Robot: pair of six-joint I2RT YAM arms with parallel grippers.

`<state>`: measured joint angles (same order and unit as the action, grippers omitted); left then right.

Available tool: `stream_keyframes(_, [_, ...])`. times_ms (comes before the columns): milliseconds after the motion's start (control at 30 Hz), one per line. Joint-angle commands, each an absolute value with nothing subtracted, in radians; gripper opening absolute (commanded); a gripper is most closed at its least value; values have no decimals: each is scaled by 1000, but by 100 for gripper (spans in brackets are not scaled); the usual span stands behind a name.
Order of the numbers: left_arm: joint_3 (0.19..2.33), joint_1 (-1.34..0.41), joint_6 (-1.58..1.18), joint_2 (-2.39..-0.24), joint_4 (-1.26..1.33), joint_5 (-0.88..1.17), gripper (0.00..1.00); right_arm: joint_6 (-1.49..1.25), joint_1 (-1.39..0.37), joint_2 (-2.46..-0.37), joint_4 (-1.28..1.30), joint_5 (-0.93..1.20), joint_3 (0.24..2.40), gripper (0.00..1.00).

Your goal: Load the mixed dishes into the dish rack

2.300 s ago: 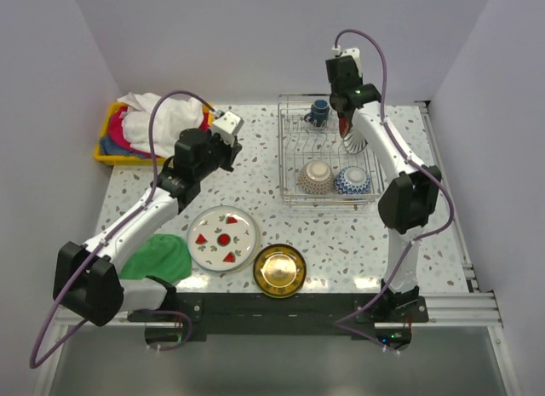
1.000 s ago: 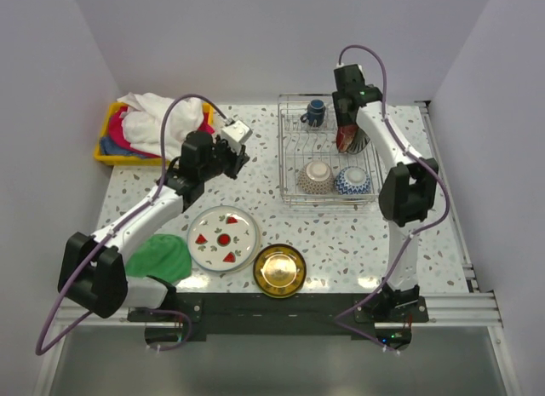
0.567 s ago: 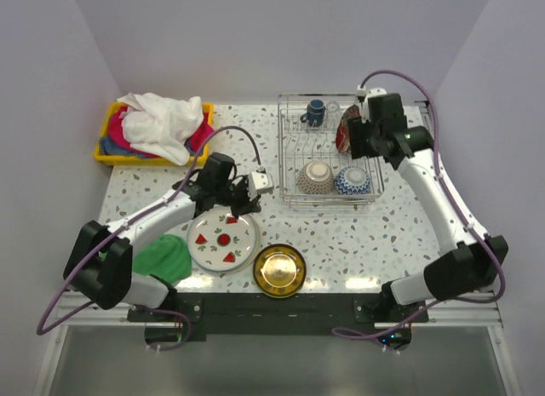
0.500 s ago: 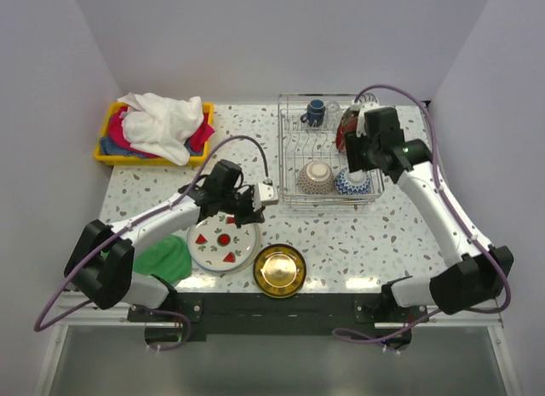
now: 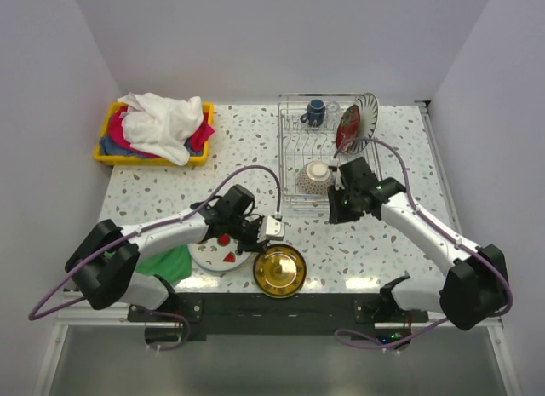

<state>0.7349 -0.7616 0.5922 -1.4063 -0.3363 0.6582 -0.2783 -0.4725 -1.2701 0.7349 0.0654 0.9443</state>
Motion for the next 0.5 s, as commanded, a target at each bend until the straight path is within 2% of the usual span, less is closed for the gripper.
stream_keyframes(0, [698,-828,670,-1408,-299,654,0,-440,-576,-1164,629,293,775,48])
stream_keyframes(100, [683,-879,686,-1425,-298,614,0,-480,-620,-1152,565,328,703,59])
stream_keyframes(200, [663,-926,703,-1466,-270,555,0,-546,-676,-1154,451,362,628,66])
stream_keyframes(367, [719,-972,640,-1592,-242,430,0,-679,-716,-1210,263,377,555,68])
stream_keyframes(467, [781,-977,609,-1684,-258,393,0,-689,-721,-1259,245,339,555,68])
